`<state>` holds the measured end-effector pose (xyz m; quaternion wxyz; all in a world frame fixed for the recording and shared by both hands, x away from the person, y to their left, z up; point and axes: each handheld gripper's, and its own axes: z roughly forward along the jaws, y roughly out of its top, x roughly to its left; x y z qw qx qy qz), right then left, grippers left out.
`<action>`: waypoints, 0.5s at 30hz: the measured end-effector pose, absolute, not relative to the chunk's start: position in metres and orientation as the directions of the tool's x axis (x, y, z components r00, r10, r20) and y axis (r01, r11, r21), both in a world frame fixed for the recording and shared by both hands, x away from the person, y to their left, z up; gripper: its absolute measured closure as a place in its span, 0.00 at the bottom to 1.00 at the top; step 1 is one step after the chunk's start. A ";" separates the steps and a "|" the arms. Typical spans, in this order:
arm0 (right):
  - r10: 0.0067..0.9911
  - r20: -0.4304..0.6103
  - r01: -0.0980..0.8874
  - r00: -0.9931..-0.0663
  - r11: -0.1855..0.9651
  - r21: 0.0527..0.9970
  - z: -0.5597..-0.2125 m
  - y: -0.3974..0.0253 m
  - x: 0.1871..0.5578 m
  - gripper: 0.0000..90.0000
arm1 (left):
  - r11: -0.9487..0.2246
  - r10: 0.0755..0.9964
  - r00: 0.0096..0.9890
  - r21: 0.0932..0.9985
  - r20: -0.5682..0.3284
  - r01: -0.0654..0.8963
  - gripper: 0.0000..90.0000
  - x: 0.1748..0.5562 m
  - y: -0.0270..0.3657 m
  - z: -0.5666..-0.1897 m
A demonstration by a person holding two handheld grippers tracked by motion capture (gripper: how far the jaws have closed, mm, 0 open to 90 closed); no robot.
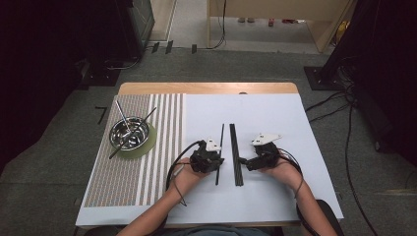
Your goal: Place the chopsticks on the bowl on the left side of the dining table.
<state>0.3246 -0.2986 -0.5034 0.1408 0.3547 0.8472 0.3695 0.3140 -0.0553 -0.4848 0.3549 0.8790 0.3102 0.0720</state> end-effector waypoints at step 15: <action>0.705 0.024 0.497 -0.709 0.475 0.726 -0.503 -0.299 0.325 0.12 | -0.561 0.617 0.780 0.638 -0.105 0.528 0.90 0.320 -0.044 -0.481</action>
